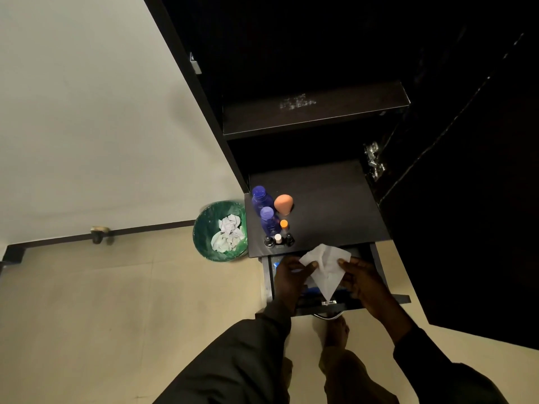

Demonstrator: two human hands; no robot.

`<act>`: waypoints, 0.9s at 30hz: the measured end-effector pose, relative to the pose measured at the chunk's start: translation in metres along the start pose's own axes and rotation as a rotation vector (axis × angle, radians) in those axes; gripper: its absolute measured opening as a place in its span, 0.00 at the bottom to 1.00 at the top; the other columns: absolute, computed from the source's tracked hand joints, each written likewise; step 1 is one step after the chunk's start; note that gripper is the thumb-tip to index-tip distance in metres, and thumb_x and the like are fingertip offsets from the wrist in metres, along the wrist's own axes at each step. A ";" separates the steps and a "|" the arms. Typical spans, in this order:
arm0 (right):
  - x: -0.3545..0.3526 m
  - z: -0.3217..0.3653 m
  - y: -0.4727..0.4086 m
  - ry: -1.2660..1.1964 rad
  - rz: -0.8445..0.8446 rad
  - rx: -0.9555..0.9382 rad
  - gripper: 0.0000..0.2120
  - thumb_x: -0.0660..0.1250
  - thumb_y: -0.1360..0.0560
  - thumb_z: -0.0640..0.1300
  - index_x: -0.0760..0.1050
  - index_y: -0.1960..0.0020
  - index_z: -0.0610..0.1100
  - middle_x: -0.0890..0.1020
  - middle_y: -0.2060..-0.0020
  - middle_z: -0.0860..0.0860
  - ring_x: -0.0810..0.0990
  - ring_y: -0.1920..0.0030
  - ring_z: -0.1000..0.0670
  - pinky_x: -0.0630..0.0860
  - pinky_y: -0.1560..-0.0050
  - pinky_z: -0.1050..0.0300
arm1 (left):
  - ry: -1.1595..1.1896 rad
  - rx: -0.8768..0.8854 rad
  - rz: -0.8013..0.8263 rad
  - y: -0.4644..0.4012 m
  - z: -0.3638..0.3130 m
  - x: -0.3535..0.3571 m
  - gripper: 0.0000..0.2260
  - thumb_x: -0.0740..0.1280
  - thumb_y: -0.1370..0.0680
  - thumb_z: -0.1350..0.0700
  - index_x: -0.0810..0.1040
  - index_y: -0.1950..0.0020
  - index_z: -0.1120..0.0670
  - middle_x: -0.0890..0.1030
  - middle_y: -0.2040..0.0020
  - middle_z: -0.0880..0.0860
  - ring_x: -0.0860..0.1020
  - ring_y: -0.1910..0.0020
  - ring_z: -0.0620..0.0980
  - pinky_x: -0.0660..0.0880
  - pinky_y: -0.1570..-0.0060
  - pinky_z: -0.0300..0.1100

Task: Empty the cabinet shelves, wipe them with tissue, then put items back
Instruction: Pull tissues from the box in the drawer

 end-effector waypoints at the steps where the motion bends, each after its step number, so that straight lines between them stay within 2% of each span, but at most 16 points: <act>1: -0.001 0.000 0.000 0.021 -0.008 -0.007 0.17 0.67 0.22 0.40 0.73 0.34 0.38 0.80 0.42 0.40 0.81 0.49 0.43 0.76 0.62 0.56 | 0.013 0.003 0.019 0.001 0.000 0.001 0.18 0.73 0.25 0.57 0.73 0.39 0.59 0.80 0.43 0.55 0.81 0.45 0.53 0.82 0.54 0.43; 4: -0.001 0.000 -0.002 0.064 -0.024 -0.029 0.18 0.67 0.23 0.40 0.73 0.35 0.38 0.79 0.40 0.40 0.81 0.45 0.41 0.78 0.58 0.55 | 0.095 -0.024 0.078 0.002 -0.001 0.004 0.12 0.70 0.23 0.60 0.75 0.41 0.62 0.82 0.46 0.56 0.83 0.52 0.53 0.81 0.59 0.41; 7: -0.005 0.002 -0.002 0.048 -0.080 -0.034 0.18 0.67 0.22 0.40 0.72 0.34 0.37 0.79 0.40 0.40 0.79 0.41 0.38 0.79 0.54 0.52 | 0.178 -0.074 0.085 0.003 0.003 0.002 0.04 0.65 0.20 0.61 0.76 0.46 0.59 0.81 0.45 0.57 0.81 0.50 0.54 0.81 0.54 0.43; 10: -0.016 0.003 -0.003 -0.002 -0.145 -0.039 0.19 0.67 0.23 0.40 0.71 0.33 0.37 0.79 0.40 0.39 0.79 0.42 0.37 0.79 0.54 0.51 | 0.310 -0.131 0.050 0.004 0.008 -0.004 0.04 0.61 0.18 0.62 0.75 0.47 0.57 0.80 0.45 0.58 0.80 0.49 0.54 0.81 0.53 0.42; 12: -0.026 0.005 -0.002 -0.037 -0.178 -0.044 0.18 0.68 0.23 0.40 0.72 0.35 0.36 0.80 0.42 0.38 0.80 0.44 0.37 0.80 0.56 0.52 | 0.391 -0.189 0.007 0.004 0.010 -0.010 0.05 0.60 0.17 0.61 0.75 0.47 0.58 0.81 0.45 0.58 0.81 0.50 0.56 0.81 0.49 0.48; 14: -0.036 0.007 -0.001 -0.050 -0.202 -0.050 0.16 0.67 0.22 0.40 0.74 0.36 0.34 0.81 0.45 0.37 0.81 0.48 0.37 0.80 0.62 0.55 | 0.437 -0.221 -0.027 0.000 0.016 -0.015 0.06 0.61 0.17 0.59 0.74 0.43 0.59 0.81 0.43 0.61 0.82 0.50 0.58 0.80 0.46 0.53; 17: -0.043 0.011 0.002 -0.080 -0.213 -0.071 0.15 0.62 0.21 0.37 0.74 0.36 0.34 0.79 0.45 0.37 0.80 0.48 0.37 0.80 0.63 0.55 | 0.479 -0.257 -0.072 0.001 0.020 -0.019 0.09 0.60 0.17 0.56 0.73 0.39 0.58 0.80 0.43 0.61 0.81 0.48 0.59 0.81 0.50 0.51; 19: -0.046 0.010 0.002 -0.080 -0.229 -0.075 0.15 0.62 0.21 0.38 0.74 0.36 0.36 0.79 0.44 0.37 0.79 0.48 0.37 0.80 0.60 0.52 | 0.497 -0.272 -0.084 0.004 0.019 -0.018 0.09 0.60 0.17 0.55 0.74 0.40 0.57 0.80 0.45 0.60 0.80 0.47 0.59 0.80 0.50 0.51; 21: -0.049 0.009 0.002 -0.060 -0.260 -0.070 0.15 0.63 0.21 0.39 0.75 0.36 0.37 0.79 0.43 0.36 0.78 0.45 0.35 0.79 0.52 0.44 | 0.472 -0.280 -0.111 0.003 0.022 -0.018 0.09 0.60 0.18 0.55 0.75 0.42 0.57 0.80 0.47 0.60 0.79 0.48 0.59 0.80 0.51 0.51; 24: -0.052 0.009 0.002 -0.021 -0.307 -0.075 0.13 0.66 0.23 0.40 0.76 0.39 0.37 0.80 0.43 0.36 0.78 0.43 0.34 0.77 0.44 0.37 | 0.357 -0.270 -0.186 0.001 0.026 -0.022 0.12 0.61 0.18 0.53 0.75 0.41 0.58 0.79 0.44 0.62 0.78 0.49 0.62 0.78 0.60 0.48; 27: -0.052 0.017 0.008 0.021 -0.326 -0.113 0.12 0.68 0.24 0.40 0.77 0.41 0.39 0.80 0.43 0.39 0.78 0.43 0.36 0.76 0.43 0.34 | 0.354 -0.254 -0.291 -0.001 0.027 -0.032 0.04 0.65 0.19 0.57 0.75 0.50 0.57 0.79 0.49 0.63 0.78 0.55 0.60 0.78 0.57 0.52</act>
Point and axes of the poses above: each hand's wrist, its own y-axis away from the middle knuckle, its own x-axis out of the palm, z = x × y, the point moved 8 cm from there along -y, towards the middle knuckle
